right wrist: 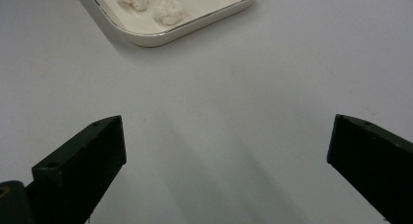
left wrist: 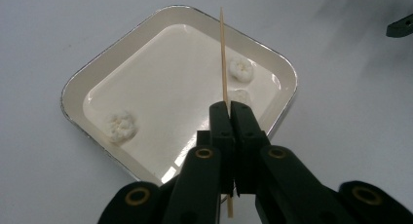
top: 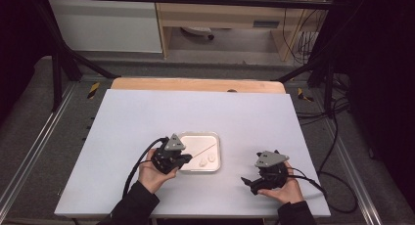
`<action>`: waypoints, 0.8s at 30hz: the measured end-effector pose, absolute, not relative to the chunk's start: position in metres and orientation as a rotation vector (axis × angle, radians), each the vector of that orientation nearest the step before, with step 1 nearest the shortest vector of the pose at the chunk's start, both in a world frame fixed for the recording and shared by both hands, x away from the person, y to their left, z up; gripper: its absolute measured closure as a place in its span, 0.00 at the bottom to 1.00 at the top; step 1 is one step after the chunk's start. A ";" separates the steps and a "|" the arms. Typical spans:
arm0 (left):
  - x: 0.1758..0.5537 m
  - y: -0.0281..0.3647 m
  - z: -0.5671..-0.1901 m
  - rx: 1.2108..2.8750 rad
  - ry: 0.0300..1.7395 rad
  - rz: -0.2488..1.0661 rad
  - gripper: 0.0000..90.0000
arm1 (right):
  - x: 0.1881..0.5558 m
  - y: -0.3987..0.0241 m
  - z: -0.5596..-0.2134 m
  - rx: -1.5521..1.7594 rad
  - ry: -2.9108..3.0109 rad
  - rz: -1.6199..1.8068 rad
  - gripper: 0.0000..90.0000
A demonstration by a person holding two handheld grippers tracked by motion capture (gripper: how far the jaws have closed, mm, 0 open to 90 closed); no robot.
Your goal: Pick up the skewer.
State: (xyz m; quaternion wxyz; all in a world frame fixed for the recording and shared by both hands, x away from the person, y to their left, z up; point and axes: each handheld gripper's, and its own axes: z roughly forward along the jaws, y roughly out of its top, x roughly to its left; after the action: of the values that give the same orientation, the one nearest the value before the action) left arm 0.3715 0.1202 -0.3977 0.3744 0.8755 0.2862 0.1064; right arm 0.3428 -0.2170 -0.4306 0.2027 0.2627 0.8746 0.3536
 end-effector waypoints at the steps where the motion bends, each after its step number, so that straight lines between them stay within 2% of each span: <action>1: 0.371 0.119 -0.397 2.243 0.727 0.268 0.99 | 0.342 -0.216 -0.430 0.723 2.443 0.977 0.01; 24: 0.365 0.076 -0.388 2.321 0.589 0.245 0.99 | 0.337 -0.188 -0.425 0.451 2.445 0.801 0.06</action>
State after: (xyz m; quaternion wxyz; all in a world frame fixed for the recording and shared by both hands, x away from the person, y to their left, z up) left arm 0.3654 0.0757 -0.3883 0.3589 0.9000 0.2283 0.0949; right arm 0.3369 -0.1877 -0.4249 0.2616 0.1668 0.9035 0.2958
